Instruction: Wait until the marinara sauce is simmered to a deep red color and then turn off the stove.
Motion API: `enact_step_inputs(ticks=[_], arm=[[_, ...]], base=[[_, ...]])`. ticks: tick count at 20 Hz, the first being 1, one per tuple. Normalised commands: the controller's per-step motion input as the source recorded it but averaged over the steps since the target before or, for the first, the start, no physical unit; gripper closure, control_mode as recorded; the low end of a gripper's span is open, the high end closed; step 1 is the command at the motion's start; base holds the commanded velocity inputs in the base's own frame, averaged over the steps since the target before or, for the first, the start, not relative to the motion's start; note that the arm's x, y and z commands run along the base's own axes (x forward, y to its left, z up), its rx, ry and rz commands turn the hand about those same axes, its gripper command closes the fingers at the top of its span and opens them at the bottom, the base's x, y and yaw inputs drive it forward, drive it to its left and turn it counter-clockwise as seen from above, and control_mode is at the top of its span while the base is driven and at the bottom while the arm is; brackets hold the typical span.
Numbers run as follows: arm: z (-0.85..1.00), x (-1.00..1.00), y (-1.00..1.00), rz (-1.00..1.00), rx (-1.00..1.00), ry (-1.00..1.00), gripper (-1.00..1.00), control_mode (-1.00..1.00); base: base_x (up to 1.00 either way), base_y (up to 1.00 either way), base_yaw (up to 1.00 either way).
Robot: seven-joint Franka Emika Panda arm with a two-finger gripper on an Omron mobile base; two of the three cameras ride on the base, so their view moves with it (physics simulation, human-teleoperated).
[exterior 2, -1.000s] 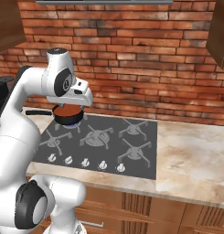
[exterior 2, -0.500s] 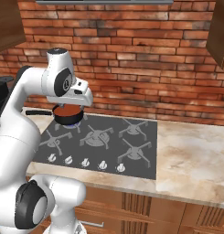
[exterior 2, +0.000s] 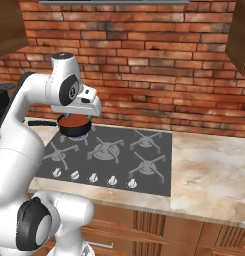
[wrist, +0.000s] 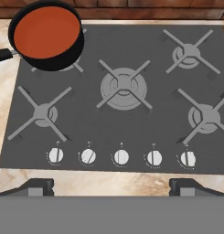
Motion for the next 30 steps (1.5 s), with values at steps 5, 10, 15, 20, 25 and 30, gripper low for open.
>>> enact_step_inputs(ticks=[5, 10, 15, 20, 25, 30], arm=[[0.0, 0.0, 0.0, 0.0, 0.0, 0.0, -1.0, -1.0], [0.0, 0.0, 0.0, 0.0, 0.0, 0.0, -1.0, -1.0], [0.0, 0.0, 0.0, 0.0, 0.0, 0.0, -1.0, -1.0], [0.0, 0.0, 0.0, 0.0, 0.0, 0.0, -1.0, -1.0], [0.0, 0.0, 0.0, 0.0, 0.0, 0.0, -1.0, -1.0], [0.0, 0.0, 0.0, 0.0, 0.0, 0.0, -1.0, -1.0]], base=[[0.0, 0.0, 0.0], [0.0, 0.0, 0.0], [0.0, 0.0, 0.0], [0.0, 0.0, 0.0], [0.0, 0.0, 0.0], [0.0, 0.0, 0.0]])
